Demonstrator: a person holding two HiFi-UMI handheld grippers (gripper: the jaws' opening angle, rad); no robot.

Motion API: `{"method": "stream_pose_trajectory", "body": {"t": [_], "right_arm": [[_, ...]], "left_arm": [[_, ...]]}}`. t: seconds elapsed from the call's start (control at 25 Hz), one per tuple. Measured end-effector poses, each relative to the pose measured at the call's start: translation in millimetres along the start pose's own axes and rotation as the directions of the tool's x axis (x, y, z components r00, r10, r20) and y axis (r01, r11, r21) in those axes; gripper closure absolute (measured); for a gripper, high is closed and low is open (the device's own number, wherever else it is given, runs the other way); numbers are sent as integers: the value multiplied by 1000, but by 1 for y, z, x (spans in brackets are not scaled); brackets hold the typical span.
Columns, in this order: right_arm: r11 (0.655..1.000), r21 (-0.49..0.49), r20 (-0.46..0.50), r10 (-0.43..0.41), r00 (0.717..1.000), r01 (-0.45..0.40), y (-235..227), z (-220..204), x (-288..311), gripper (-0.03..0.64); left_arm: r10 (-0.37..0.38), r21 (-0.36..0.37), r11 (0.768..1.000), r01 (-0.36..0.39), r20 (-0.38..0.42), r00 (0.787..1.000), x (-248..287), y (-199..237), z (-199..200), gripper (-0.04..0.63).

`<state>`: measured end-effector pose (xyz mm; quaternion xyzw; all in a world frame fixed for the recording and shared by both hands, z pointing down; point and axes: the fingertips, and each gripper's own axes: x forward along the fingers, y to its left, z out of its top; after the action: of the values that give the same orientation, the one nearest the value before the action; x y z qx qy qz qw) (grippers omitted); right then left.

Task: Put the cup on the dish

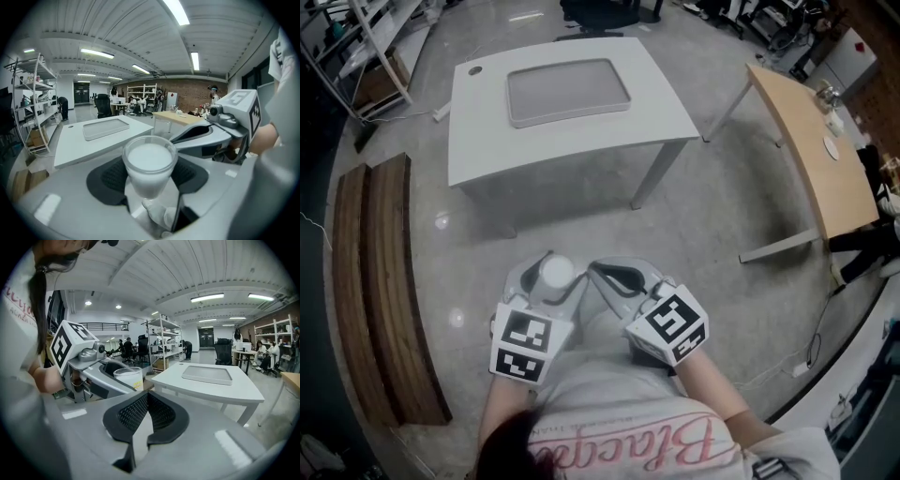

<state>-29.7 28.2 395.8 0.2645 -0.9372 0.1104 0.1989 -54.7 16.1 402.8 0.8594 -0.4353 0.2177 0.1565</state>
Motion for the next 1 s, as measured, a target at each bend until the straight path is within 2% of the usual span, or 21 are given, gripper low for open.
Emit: {"method": "stream_pose_trajectory", "body": {"t": [0.4, 0.84, 1.0], "right_arm": [[995, -81, -4, 51, 999, -51, -72, 39, 48, 615], [989, -107, -46, 94, 995, -98, -143, 62, 86, 615], [988, -112, -55, 97, 994, -103, -161, 67, 101, 615]], "left_arm": [[70, 38, 997, -70, 4, 998, 52, 61, 50, 335], [103, 14, 995, -102, -16, 995, 112, 107, 84, 336], [120, 25, 993, -119, -19, 993, 128, 122, 91, 334]]}}
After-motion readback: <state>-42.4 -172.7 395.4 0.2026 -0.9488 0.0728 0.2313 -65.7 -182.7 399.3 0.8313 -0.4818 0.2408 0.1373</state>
